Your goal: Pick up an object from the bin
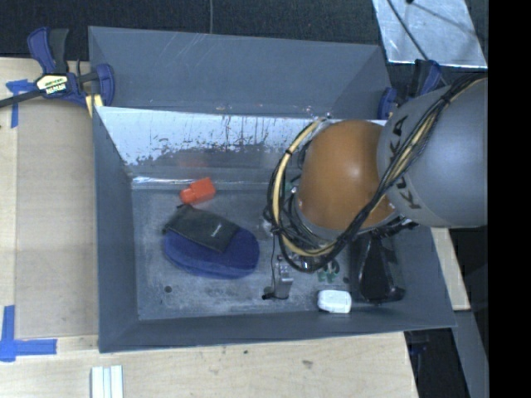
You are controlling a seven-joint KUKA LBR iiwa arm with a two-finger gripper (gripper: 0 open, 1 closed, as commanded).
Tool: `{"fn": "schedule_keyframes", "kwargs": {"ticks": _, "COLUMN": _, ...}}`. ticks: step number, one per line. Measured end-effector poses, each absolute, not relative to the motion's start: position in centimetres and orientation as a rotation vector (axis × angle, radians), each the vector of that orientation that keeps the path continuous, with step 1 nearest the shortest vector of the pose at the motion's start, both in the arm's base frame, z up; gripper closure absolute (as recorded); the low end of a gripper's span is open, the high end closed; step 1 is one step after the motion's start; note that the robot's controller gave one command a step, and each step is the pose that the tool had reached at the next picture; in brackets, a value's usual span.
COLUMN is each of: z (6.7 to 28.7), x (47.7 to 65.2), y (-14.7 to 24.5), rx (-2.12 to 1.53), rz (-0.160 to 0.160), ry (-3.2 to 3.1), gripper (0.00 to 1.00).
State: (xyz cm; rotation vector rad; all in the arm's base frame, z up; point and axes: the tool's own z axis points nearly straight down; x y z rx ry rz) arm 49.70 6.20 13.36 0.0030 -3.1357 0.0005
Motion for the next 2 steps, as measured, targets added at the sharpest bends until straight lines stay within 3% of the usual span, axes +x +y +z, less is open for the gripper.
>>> {"fn": "schedule_keyframes", "kwargs": {"ticks": 1, "z": 7.22, "x": 55.27, "y": 12.92, "rx": 0.091, "rz": -0.003, "ry": -3.145, "gripper": 0.00}}
{"fn": "schedule_keyframes", "kwargs": {"ticks": 2, "z": 7.81, "x": 55.35, "y": 12.67, "rx": 0.081, "rz": -0.004, "ry": -3.151, "gripper": 1.00}}
